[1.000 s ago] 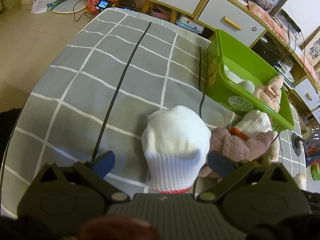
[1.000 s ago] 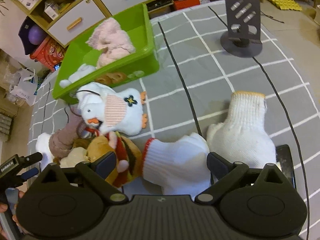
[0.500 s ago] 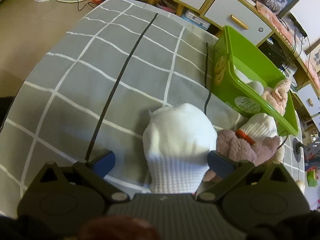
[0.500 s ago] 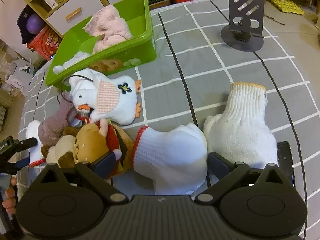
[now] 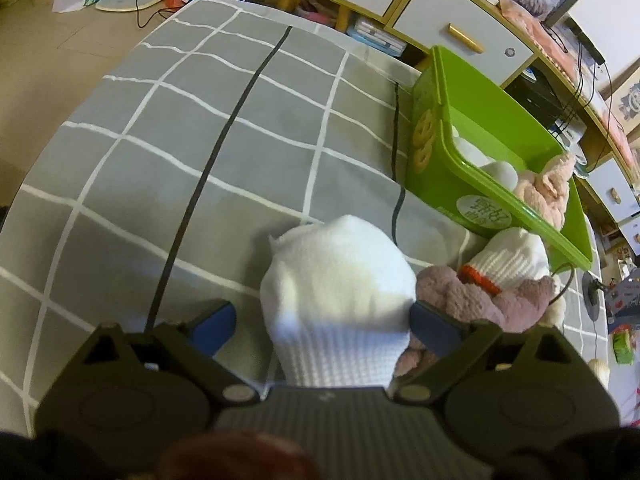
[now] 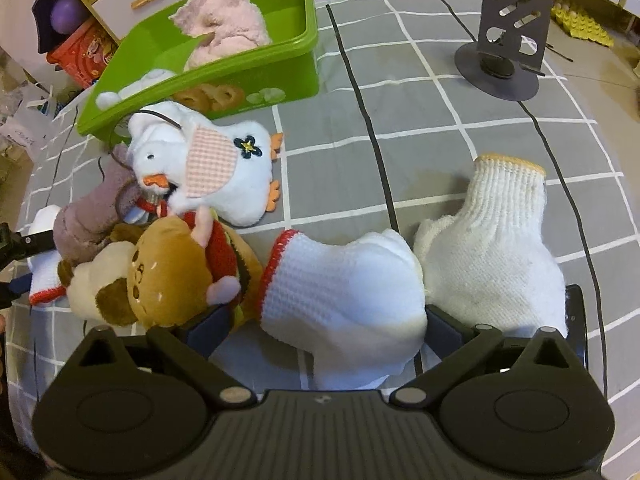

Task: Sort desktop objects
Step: 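Grasp a white knit glove with the left tool while the right tool grasps another glove, then carry both white gloves into the green tray and open both tools, then move both tools back over the remaining plush toys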

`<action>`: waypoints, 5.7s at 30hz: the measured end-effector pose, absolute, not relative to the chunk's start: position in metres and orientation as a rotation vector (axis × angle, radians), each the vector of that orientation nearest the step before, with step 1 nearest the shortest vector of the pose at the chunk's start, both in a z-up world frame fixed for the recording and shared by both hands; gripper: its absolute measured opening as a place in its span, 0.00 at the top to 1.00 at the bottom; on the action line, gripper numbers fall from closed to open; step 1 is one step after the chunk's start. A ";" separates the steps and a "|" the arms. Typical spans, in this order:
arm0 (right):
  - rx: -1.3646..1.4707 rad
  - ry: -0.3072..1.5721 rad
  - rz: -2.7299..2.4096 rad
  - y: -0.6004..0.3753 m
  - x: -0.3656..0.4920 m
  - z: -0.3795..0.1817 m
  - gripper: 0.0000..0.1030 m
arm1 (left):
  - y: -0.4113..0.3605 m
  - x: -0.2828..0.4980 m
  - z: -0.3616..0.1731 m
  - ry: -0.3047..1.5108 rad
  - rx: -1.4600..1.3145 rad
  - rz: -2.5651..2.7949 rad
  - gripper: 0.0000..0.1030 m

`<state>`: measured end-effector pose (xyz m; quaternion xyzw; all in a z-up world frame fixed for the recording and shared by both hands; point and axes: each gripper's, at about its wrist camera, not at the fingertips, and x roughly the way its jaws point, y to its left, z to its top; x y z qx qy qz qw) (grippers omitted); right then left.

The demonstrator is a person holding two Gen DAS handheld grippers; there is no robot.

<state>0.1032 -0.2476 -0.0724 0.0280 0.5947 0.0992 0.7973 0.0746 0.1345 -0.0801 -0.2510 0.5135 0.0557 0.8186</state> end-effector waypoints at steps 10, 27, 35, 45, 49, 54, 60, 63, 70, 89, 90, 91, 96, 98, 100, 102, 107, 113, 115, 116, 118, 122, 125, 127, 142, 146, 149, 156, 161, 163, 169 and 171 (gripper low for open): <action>0.070 1.265 0.202 -0.248 0.105 -0.073 0.02 | 0.126 0.076 -0.076 1.073 -0.520 0.093 0.22; 0.081 1.224 0.202 -0.254 0.100 -0.064 0.18 | 0.127 0.070 -0.068 1.058 -0.532 0.111 0.27; 0.122 1.202 0.209 -0.262 0.099 -0.055 0.18 | 0.127 0.069 -0.055 1.015 -0.558 0.113 0.27; 0.189 1.156 0.203 -0.274 0.106 -0.034 0.18 | 0.132 0.070 -0.040 0.971 -0.621 0.126 0.27; 0.196 1.107 0.199 -0.271 0.117 -0.018 0.18 | 0.133 0.081 -0.028 0.927 -0.667 0.113 0.27; 0.288 1.085 0.186 -0.271 0.141 -0.010 0.18 | 0.129 0.099 -0.018 0.885 -0.693 0.114 0.27; 0.395 1.053 0.170 -0.263 0.171 -0.003 0.18 | 0.116 0.124 -0.016 0.882 -0.720 0.119 0.27; 0.417 1.028 0.161 -0.253 0.184 -0.001 0.18 | 0.106 0.140 -0.010 0.893 -0.703 0.093 0.27; 0.439 1.021 0.158 -0.238 0.224 0.012 0.18 | 0.092 0.188 0.000 0.904 -0.662 0.080 0.27; 0.403 0.953 0.214 -0.190 0.309 -0.020 0.18 | 0.078 0.262 -0.042 0.890 -0.660 0.024 0.27; 0.403 0.947 0.219 -0.187 0.310 -0.022 0.18 | 0.077 0.263 -0.044 0.888 -0.664 0.020 0.27; 0.399 0.941 0.222 -0.185 0.311 -0.023 0.18 | 0.077 0.265 -0.046 0.886 -0.662 0.020 0.27; 0.385 0.911 0.215 -0.177 0.313 -0.030 0.17 | 0.074 0.267 -0.051 0.867 -0.628 0.047 0.27; 0.388 0.908 0.205 -0.178 0.313 -0.030 0.17 | 0.073 0.266 -0.052 0.858 -0.627 0.041 0.27; 0.397 0.909 0.204 -0.178 0.314 -0.030 0.16 | 0.073 0.266 -0.051 0.850 -0.623 0.042 0.26; 0.401 0.912 0.204 -0.178 0.313 -0.030 0.16 | 0.073 0.265 -0.048 0.839 -0.621 0.041 0.25; 0.425 0.912 0.206 -0.181 0.311 -0.027 0.13 | 0.072 0.265 -0.043 0.831 -0.623 0.030 0.20; 0.444 0.869 0.223 -0.181 0.307 -0.016 0.10 | 0.067 0.265 -0.043 0.846 -0.605 0.025 0.19; 0.438 0.866 0.226 -0.180 0.307 -0.013 0.10 | 0.065 0.264 -0.043 0.852 -0.600 0.026 0.18; 0.436 0.868 0.226 -0.180 0.307 -0.013 0.10 | 0.065 0.264 -0.043 0.856 -0.597 0.026 0.18; 0.431 0.877 0.221 -0.180 0.307 -0.012 0.10 | 0.064 0.263 -0.043 0.862 -0.588 0.027 0.17; 0.425 0.889 0.215 -0.182 0.304 -0.010 0.10 | 0.064 0.260 -0.043 0.882 -0.570 0.042 0.16; 0.412 0.894 0.210 -0.184 0.300 -0.006 0.10 | 0.063 0.258 -0.041 0.898 -0.564 0.046 0.15; 0.397 0.897 0.206 -0.184 0.297 -0.003 0.10 | 0.063 0.256 -0.039 0.907 -0.565 0.043 0.15; 0.310 1.017 0.283 -0.183 0.263 0.014 0.10 | 0.063 0.221 0.003 0.940 -0.452 0.016 0.06; 0.286 1.060 0.279 -0.190 0.252 0.013 0.09 | 0.066 0.210 0.006 0.962 -0.442 0.008 0.04; 0.252 1.093 0.274 -0.195 0.242 0.010 0.09 | 0.066 0.203 0.005 0.988 -0.444 -0.008 0.04; 0.292 1.201 0.297 -0.211 0.221 -0.003 0.09 | 0.068 0.185 0.002 1.066 -0.466 -0.080 0.01; 0.223 1.213 0.288 -0.211 0.208 -0.001 0.09 | 0.066 0.176 -0.001 1.126 -0.447 -0.114 0.01; 0.218 1.212 0.294 -0.212 0.204 0.002 0.09 | 0.064 0.173 -0.003 1.147 -0.432 -0.122 0.01; 0.188 1.240 0.296 -0.208 0.202 -0.004 0.08 | 0.050 0.167 -0.013 1.217 -0.328 -0.164 0.01; 0.155 1.257 0.298 -0.203 0.201 -0.010 0.08 | 0.043 0.166 -0.018 1.240 -0.282 -0.189 0.01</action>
